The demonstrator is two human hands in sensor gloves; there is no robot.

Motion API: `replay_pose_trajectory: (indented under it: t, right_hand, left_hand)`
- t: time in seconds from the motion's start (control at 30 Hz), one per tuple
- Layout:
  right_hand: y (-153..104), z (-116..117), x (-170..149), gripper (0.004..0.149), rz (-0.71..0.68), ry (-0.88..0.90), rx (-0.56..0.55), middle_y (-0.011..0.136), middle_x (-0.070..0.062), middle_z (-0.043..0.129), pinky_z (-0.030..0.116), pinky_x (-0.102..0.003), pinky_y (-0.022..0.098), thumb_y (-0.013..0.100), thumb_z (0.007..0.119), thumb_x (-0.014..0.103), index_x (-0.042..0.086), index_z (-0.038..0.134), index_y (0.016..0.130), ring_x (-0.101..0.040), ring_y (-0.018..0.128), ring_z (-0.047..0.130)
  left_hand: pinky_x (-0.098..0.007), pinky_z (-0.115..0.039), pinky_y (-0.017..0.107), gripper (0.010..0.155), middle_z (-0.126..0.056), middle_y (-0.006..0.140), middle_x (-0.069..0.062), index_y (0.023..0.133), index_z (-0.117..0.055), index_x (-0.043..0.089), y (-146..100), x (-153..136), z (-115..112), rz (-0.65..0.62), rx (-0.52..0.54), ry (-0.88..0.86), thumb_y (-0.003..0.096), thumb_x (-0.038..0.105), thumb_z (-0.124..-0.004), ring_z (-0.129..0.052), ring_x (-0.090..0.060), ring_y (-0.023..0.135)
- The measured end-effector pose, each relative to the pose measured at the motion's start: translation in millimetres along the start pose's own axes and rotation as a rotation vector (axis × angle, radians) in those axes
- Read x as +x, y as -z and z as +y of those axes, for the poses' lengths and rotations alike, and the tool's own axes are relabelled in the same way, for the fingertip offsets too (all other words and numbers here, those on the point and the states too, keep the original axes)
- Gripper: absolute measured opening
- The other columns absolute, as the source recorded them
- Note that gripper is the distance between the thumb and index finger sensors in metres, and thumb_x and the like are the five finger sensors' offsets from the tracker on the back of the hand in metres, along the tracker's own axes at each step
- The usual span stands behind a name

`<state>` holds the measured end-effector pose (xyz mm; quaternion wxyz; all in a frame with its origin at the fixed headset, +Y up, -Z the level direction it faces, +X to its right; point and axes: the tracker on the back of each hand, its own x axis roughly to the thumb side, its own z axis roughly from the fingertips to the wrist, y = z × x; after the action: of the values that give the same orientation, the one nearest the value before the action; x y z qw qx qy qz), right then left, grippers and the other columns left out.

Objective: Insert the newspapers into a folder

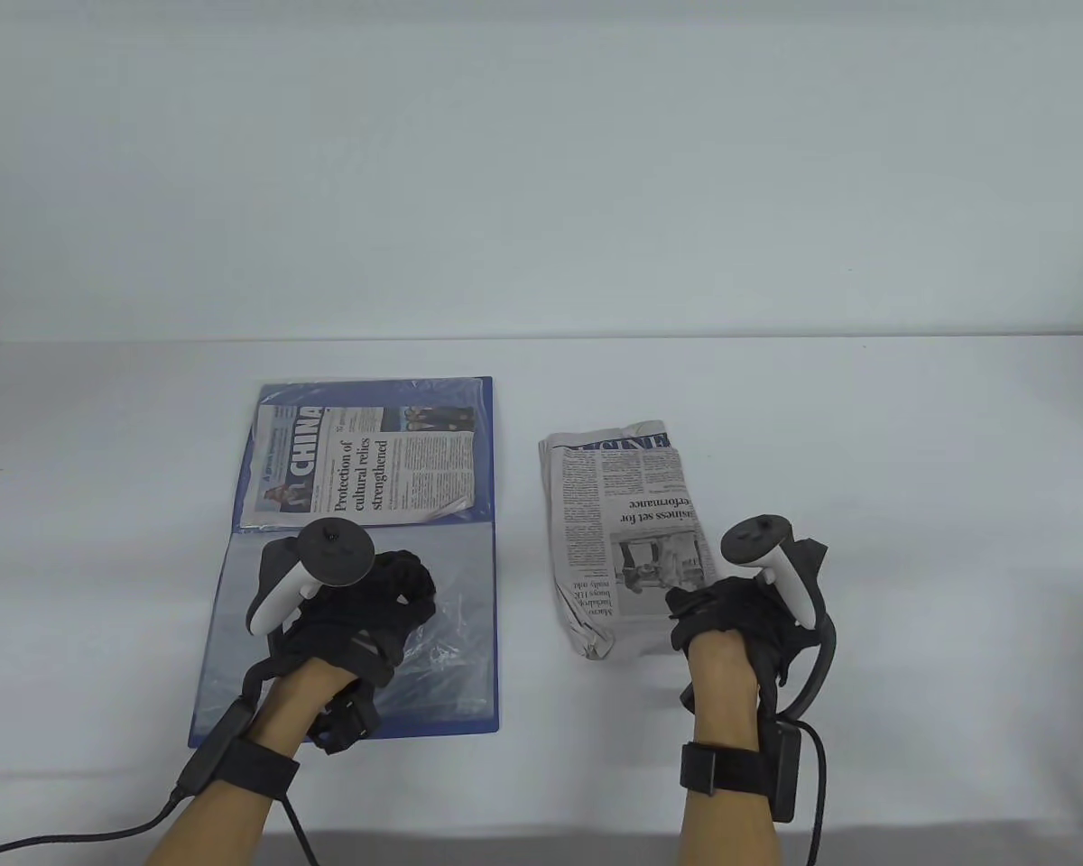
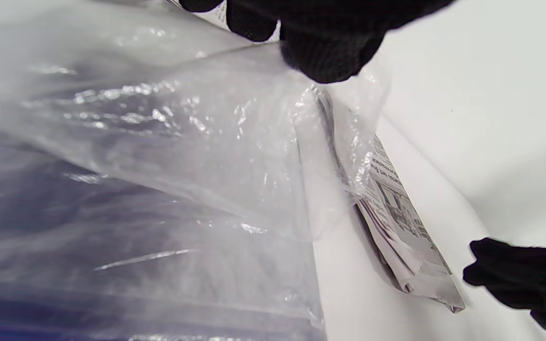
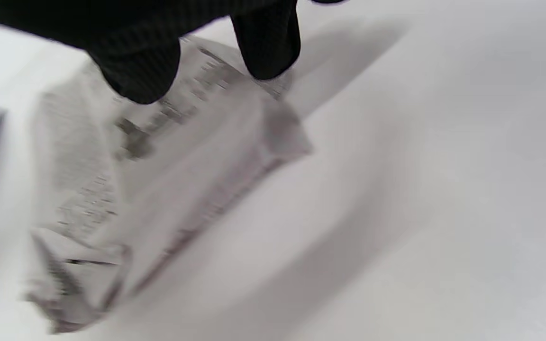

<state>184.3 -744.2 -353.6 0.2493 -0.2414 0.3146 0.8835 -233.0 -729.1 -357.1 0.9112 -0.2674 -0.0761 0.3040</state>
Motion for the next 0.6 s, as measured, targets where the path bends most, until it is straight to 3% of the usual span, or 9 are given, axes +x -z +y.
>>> replay_pose_trajectory:
  t: [0.03, 0.2, 0.33, 0.5, 0.6]
  right_hand:
    - [2.9, 4.2, -0.9, 0.067, 0.041, -0.012, -0.003, 0.106, -0.034, 0.03, 0.018, -0.077, 0.057, 0.056, 0.083, 0.05, -0.006, 0.07, 0.09, -0.06, 0.096, 0.026]
    - [7.4, 14.4, 8.4, 0.069, 0.115, -0.115, -0.033, 0.106, -0.033, 0.029, 0.02, -0.076, 0.059, 0.056, 0.085, 0.049, -0.006, 0.066, 0.092, -0.059, 0.097, 0.026]
    - [10.7, 19.7, 14.9, 0.053, 0.125, -0.155, -0.056, 0.106, -0.032, 0.03, 0.022, -0.076, 0.06, 0.059, 0.084, 0.031, -0.009, 0.066, 0.088, -0.058, 0.097, 0.029]
    - [11.0, 17.4, 8.1, 0.043, 0.13, -0.082, -0.086, 0.105, -0.03, 0.032, 0.024, -0.075, 0.061, 0.058, 0.082, 0.023, -0.008, 0.07, 0.085, -0.057, 0.097, 0.032]
    - [4.1, 11.3, 1.9, 0.042, 0.095, 0.069, -0.113, 0.105, -0.031, 0.033, 0.025, -0.076, 0.061, 0.059, 0.078, 0.02, -0.007, 0.065, 0.088, -0.057, 0.097, 0.034]
  left_hand:
    - [-0.062, -0.029, 0.092, 0.041, -0.034, 0.128, 0.0, 0.101, -0.06, 0.031, 0.1, -0.1, -0.1, -0.004, -0.004, -0.001, 0.0621, 0.04, -0.07, -0.024, -0.034, 0.123]
    - [-0.062, -0.029, 0.092, 0.041, -0.035, 0.128, 0.001, 0.101, -0.06, 0.031, 0.6, -1.5, -0.1, -0.001, -0.013, -0.01, 0.0621, 0.04, -0.07, -0.024, -0.034, 0.123]
    - [-0.062, -0.029, 0.092, 0.041, -0.035, 0.128, 0.001, 0.101, -0.06, 0.031, 0.6, -1.5, -0.5, 0.002, -0.018, -0.01, 0.0621, 0.04, -0.07, -0.025, -0.034, 0.123]
    - [-0.062, -0.03, 0.092, 0.041, -0.035, 0.128, 0.0, 0.101, -0.06, 0.03, 0.8, -1.2, -1.0, 0.004, -0.019, -0.007, 0.0622, 0.04, -0.07, -0.025, -0.034, 0.123]
    - [-0.062, -0.03, 0.092, 0.041, -0.035, 0.128, 0.001, 0.101, -0.06, 0.03, 0.9, -0.9, -1.0, 0.005, -0.019, -0.007, 0.0622, 0.04, -0.07, -0.025, -0.034, 0.123]
